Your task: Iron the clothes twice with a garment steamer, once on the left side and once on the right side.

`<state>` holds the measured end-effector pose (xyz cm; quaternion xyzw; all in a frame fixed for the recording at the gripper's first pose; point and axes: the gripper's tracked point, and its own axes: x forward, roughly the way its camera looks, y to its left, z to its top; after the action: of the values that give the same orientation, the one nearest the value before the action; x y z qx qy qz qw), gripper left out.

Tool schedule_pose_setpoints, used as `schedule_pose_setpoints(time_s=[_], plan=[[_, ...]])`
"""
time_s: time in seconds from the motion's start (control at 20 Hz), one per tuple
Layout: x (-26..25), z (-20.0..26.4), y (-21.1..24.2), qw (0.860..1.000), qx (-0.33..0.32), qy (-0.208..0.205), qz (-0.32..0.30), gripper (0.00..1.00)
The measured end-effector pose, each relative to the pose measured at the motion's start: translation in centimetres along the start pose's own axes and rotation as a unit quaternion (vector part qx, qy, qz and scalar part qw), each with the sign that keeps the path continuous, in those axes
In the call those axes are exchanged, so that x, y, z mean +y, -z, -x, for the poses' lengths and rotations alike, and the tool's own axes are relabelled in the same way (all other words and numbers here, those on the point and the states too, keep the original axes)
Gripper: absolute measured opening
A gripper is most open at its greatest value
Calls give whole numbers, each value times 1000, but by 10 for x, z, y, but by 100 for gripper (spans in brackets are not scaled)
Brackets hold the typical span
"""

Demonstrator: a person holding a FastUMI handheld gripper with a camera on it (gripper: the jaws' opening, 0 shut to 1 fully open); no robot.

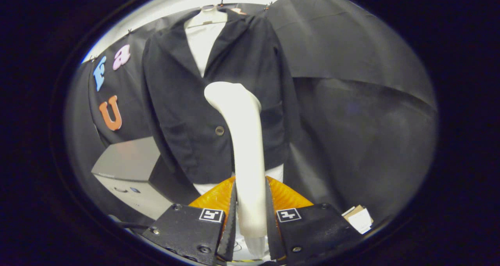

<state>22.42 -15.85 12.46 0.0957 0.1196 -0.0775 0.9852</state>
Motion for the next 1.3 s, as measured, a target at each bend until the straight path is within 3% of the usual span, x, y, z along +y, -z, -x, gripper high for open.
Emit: schedule_pose_setpoints(time_s=[0.4,0.65,1.3], plan=[[-17,9,-135,995,-99,-9,-22,37],[3,-2,-186,991,-131,-20,-13,37],[9,-34,-158,995,-104,-1,12,37]])
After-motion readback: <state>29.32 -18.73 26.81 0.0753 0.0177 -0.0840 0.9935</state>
